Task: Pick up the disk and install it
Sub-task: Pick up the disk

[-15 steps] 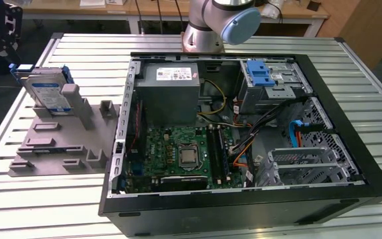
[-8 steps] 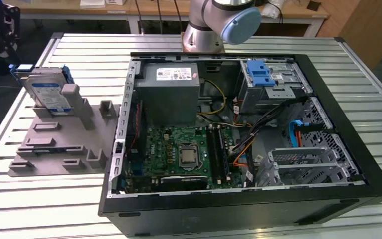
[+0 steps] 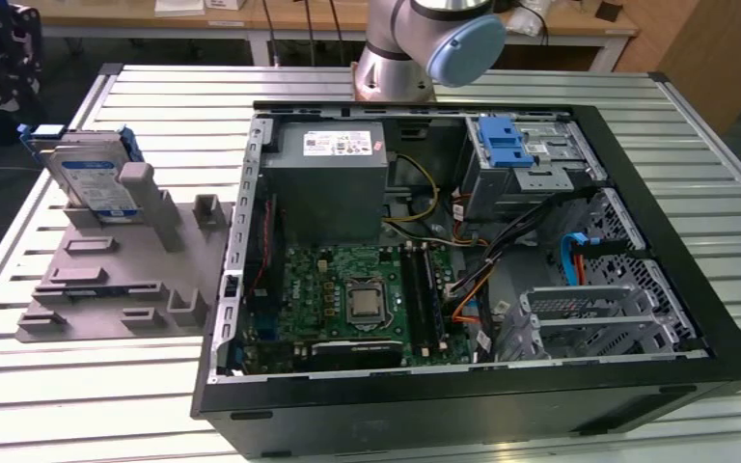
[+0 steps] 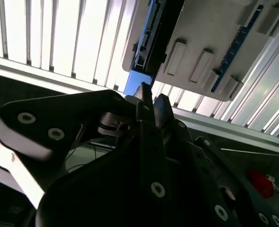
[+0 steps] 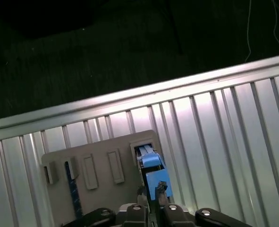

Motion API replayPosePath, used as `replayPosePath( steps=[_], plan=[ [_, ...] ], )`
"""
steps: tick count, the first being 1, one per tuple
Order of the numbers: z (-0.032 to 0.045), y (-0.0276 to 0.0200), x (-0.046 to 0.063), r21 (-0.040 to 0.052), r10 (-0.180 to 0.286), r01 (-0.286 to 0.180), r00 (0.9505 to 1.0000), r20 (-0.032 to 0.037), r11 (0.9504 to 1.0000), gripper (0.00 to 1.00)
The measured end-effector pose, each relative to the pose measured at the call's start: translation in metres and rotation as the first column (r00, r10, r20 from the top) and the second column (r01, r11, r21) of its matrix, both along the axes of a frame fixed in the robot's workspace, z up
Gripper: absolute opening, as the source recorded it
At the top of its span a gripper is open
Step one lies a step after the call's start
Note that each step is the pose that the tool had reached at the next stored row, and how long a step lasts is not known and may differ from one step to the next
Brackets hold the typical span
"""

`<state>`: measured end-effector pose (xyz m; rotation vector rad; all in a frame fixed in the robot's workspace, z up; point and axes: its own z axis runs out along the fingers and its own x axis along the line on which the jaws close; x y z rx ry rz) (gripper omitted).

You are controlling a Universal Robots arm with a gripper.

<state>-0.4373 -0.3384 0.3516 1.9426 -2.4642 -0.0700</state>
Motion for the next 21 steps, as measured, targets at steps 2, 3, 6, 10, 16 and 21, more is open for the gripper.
replayPosePath(
  steps=[2, 3, 6, 10, 16, 21],
  plan=[
    [-0.0006, 0.0004, 0.0, 0.0, 0.02, -0.02, 0.9998, 0.0005, 0.9998, 0.29],
    [-0.001, 0.0004, 0.0, -0.0001, 0.036, -0.036, 0.9994, 0.0006, 0.9994, 0.29],
    [-0.0027, 0.0005, 0.0, -0.0001, 0.09, -0.09, 0.996, 0.0007, 0.996, 0.41],
    [-0.0073, 0.0006, 0.0, -0.0001, 0.15, -0.15, 0.9887, 0.0013, 0.9887, 0.52],
    [-0.0172, 0.0022, 0.0, -0.0004, 0.182, -0.182, 0.9834, 0.0019, 0.9834, 0.59],
    [-0.0223, 0.0053, -0.001, 0.0, 0.189, -0.189, 0.982, 0.0019, 0.982, 0.59]
  ],
)
